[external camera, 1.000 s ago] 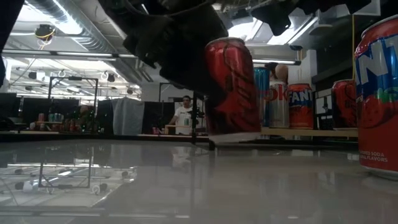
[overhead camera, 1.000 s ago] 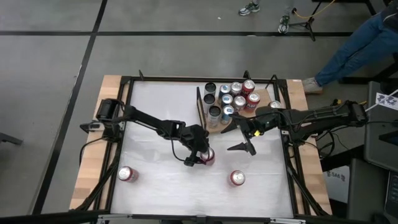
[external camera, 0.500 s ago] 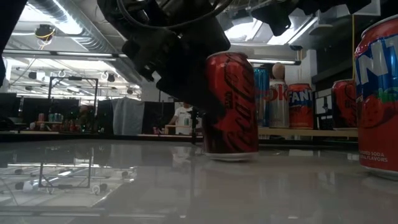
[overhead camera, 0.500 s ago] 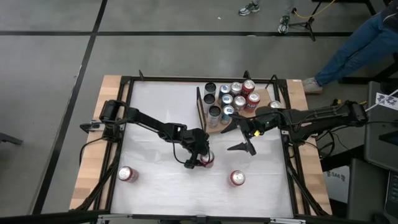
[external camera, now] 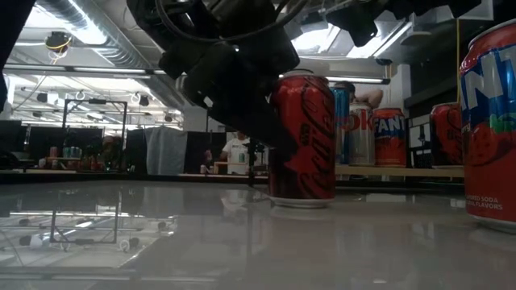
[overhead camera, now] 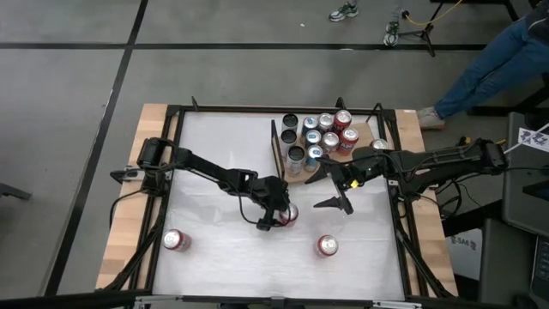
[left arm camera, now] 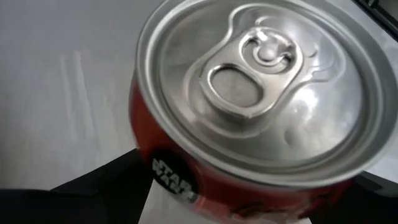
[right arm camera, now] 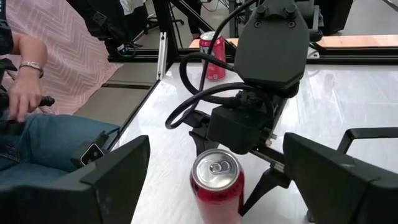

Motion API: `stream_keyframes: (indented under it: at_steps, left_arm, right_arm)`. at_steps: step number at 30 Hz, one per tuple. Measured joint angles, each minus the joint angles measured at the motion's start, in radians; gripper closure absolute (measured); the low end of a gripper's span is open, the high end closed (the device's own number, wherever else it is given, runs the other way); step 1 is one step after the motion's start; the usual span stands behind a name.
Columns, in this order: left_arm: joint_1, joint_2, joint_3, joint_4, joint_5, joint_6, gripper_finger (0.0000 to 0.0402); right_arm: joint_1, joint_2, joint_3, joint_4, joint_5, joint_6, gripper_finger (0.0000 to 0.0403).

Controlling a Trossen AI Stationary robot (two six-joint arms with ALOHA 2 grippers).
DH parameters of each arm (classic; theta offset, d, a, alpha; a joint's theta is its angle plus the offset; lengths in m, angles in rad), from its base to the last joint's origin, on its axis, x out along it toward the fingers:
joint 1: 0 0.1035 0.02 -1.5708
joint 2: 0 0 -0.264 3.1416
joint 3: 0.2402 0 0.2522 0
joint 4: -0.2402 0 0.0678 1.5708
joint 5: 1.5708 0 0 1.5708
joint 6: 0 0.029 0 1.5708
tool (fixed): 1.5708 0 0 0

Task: Place canned beverage on shelf
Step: Put the red soda can on the shelf aligned with the other red soda can

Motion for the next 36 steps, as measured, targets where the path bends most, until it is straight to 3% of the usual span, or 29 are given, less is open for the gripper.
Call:
stream_keyframes:
  at_steps: [19, 29, 36]
  left_arm:
    - [0.000, -0.070, -0.001, -0.029, -0.007, -0.026, 0.0060]
    - [0.000, -0.206, -0.001, -0.194, -0.016, -0.035, 0.0059]
    - [0.000, -0.337, -0.001, -0.368, -0.122, -0.086, 0.0059]
  right_arm:
    - [0.000, 0.000, 0.000, 0.007, -0.002, 0.000, 0.0047]
    - [0.001, 0.000, 0.000, 0.073, -0.010, 0.001, 0.0047]
    - [0.056, 0.000, 0.018, 0.160, 0.010, -0.009, 0.0047]
